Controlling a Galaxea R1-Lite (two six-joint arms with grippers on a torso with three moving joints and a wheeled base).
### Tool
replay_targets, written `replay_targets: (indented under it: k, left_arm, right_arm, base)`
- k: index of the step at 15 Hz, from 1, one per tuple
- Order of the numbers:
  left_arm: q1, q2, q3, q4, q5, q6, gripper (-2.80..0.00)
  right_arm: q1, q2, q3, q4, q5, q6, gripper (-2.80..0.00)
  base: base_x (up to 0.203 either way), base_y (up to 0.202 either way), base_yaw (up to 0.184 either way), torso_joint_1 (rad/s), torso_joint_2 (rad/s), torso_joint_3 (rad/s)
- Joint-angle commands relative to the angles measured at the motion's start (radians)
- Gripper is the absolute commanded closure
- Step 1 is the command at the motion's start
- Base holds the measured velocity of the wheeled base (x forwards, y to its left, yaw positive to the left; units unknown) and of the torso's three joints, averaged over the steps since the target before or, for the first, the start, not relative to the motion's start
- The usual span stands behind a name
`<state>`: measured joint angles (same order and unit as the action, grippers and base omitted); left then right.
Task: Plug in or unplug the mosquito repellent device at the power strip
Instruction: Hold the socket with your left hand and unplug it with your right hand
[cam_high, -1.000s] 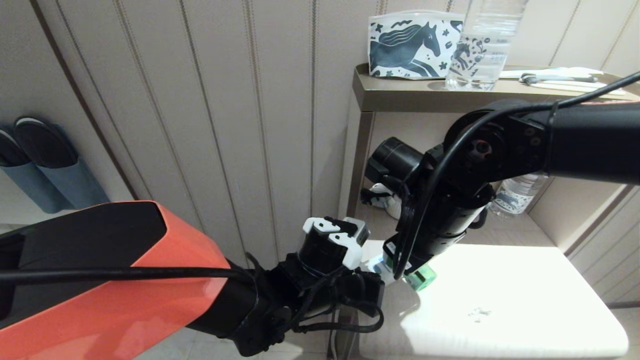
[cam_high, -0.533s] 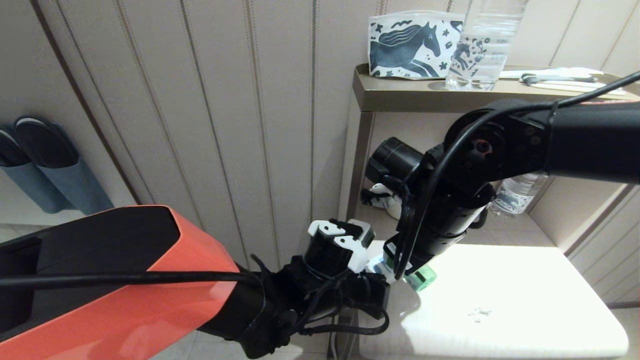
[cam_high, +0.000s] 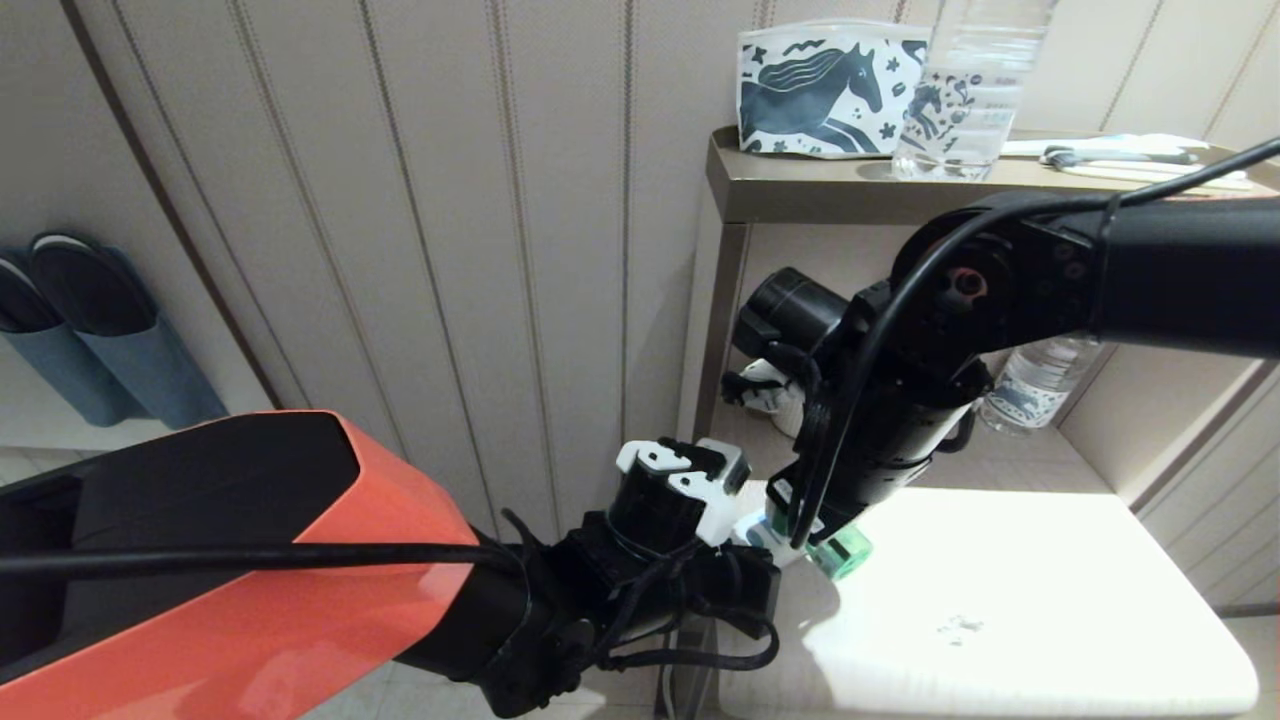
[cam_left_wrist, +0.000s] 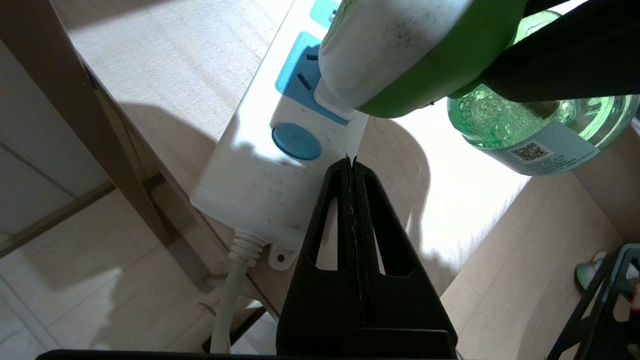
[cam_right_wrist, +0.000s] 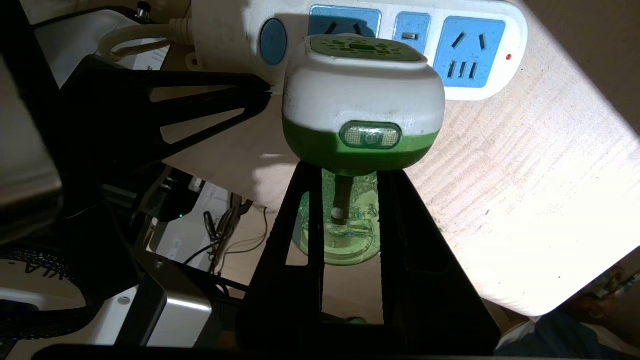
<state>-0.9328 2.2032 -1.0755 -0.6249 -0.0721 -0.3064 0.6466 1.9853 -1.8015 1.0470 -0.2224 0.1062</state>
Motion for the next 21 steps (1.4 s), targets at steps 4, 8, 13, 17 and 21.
replay_targets:
  k: [4,8,13,17,21]
  left_arm:
    - [0.000,0.007,0.002,-0.001,0.000,-0.002,0.00]
    - [0.000,0.006,0.003,-0.001,0.000,-0.002,0.00]
    - [0.000,0.004,0.003,-0.001,0.000,-0.002,0.00]
    - [0.000,-0.002,0.003,-0.001,0.000,-0.002,0.00]
    - [0.005,-0.008,0.000,-0.001,0.000,-0.002,0.00]
  right_arm:
    - [-0.005,-0.002,-0.052,0.047,-0.006,-0.001,0.00]
    - [-0.008,-0.003,-0.076,0.048,-0.008,-0.003,0.00]
    - [-0.010,0.003,-0.076,0.048,-0.008,-0.002,0.00]
    - [-0.024,-0.010,-0.107,0.049,-0.009,-0.004,0.00]
    - [-0.028,-0.016,-0.145,0.081,-0.008,-0.008,0.00]
  base:
    - [0.000,0.000,0.000,0.000,0.00,0.000]
    - [0.000,0.000,0.000,0.000,0.00,0.000]
    - [0.000,0.000,0.000,0.000,0.00,0.000]
    - [0.000,0.000,0.000,0.000,0.00,0.000]
    - [0.000,0.000,0.000,0.000,0.00,0.000]
